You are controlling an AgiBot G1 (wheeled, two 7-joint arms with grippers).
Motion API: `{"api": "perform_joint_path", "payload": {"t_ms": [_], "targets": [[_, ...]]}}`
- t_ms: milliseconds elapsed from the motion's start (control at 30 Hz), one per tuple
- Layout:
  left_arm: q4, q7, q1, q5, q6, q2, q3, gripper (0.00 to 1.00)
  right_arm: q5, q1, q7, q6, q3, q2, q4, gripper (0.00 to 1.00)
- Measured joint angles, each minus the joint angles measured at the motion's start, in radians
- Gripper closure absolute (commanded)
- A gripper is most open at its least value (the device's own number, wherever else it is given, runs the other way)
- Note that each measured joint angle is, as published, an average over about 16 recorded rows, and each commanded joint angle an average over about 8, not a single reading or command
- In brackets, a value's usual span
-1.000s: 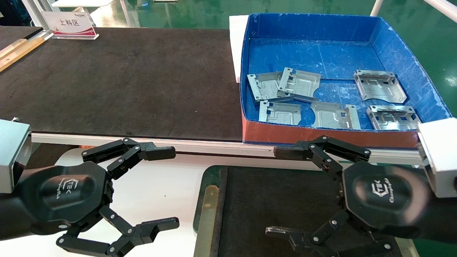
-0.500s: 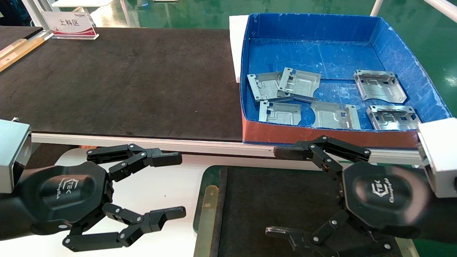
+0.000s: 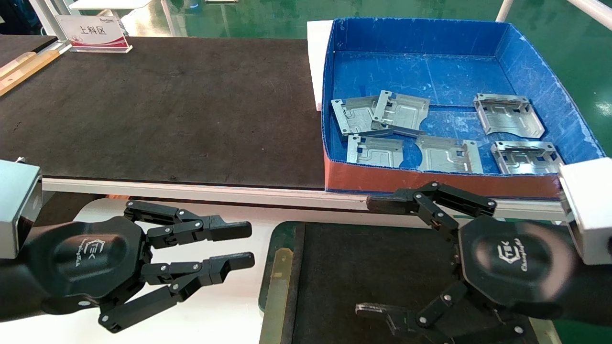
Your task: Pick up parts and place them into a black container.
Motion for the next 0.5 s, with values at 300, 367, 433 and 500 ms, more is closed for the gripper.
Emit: {"api": "perform_joint_path", "payload": {"t_ms": [300, 367, 433, 500], "targets": [[0.0, 0.0, 0.0, 0.0, 0.0, 0.0, 0.0, 1.0, -0.09, 0.075, -0.027, 0.062, -0.009, -0.016, -0.086, 0.0], [0.0, 0.0, 0.0, 0.0, 0.0, 0.0, 0.0, 1.0, -0.117, 0.101, -0.037, 0.078, -0.014, -0.025, -0.125, 0.0], [0.0, 0.0, 0.0, 0.0, 0.0, 0.0, 0.0, 1.0, -0.147, 0.131, -0.049, 0.094, -0.021, -0.035, -0.171, 0.0], [0.0, 0.0, 0.0, 0.0, 0.0, 0.0, 0.0, 1.0, -0.179, 0.164, -0.063, 0.11, -0.028, -0.049, -0.225, 0.0]]}}
